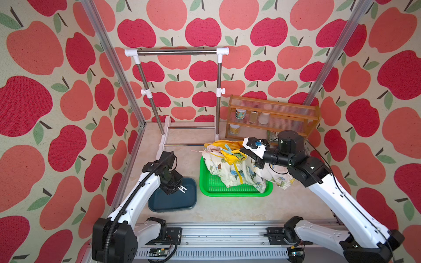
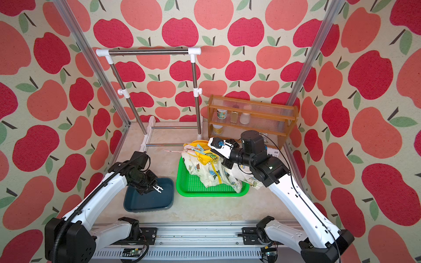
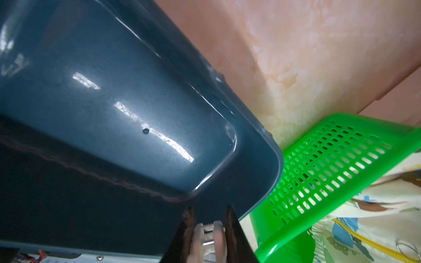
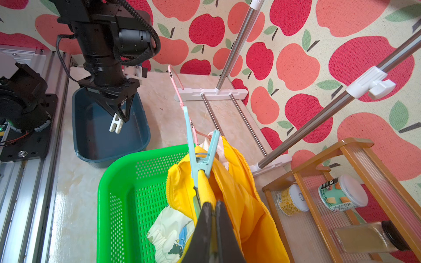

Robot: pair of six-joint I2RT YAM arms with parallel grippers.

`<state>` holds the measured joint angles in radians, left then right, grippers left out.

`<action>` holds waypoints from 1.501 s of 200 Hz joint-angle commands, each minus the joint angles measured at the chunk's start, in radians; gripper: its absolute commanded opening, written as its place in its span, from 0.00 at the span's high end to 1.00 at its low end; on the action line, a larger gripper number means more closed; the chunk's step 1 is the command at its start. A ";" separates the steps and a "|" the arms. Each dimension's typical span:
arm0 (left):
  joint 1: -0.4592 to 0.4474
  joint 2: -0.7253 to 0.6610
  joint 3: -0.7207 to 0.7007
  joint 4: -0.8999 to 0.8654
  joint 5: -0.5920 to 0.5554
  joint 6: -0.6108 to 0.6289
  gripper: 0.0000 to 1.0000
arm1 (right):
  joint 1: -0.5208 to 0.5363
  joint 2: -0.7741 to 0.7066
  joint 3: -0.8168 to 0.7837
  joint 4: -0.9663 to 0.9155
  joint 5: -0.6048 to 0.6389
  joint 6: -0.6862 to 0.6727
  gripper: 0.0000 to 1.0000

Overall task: Remove the clothespins securing jackets to the hanger
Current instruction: Move the basket to the center of the board, then place the clothespin in the storage box.

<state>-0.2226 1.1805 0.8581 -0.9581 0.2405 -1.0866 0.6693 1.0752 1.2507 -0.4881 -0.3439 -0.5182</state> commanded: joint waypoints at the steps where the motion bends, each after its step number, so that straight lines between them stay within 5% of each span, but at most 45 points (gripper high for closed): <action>1: -0.004 0.046 -0.034 0.046 -0.079 -0.135 1.00 | 0.018 -0.024 0.008 0.017 0.044 0.019 1.00; 120: -0.014 0.245 -0.022 0.231 -0.110 -0.080 1.00 | 0.059 -0.035 0.009 -0.001 0.169 0.027 1.00; 200: -0.011 0.526 0.228 0.238 -0.119 0.012 1.00 | 0.059 -0.011 0.039 -0.021 0.218 0.012 1.00; 300: -0.003 0.621 0.368 0.189 -0.140 -0.004 1.00 | 0.060 0.008 0.033 -0.010 0.234 0.008 1.00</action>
<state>-0.2287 1.7958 1.1805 -0.7025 0.1413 -1.0824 0.7265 1.0824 1.2526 -0.5171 -0.1383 -0.5034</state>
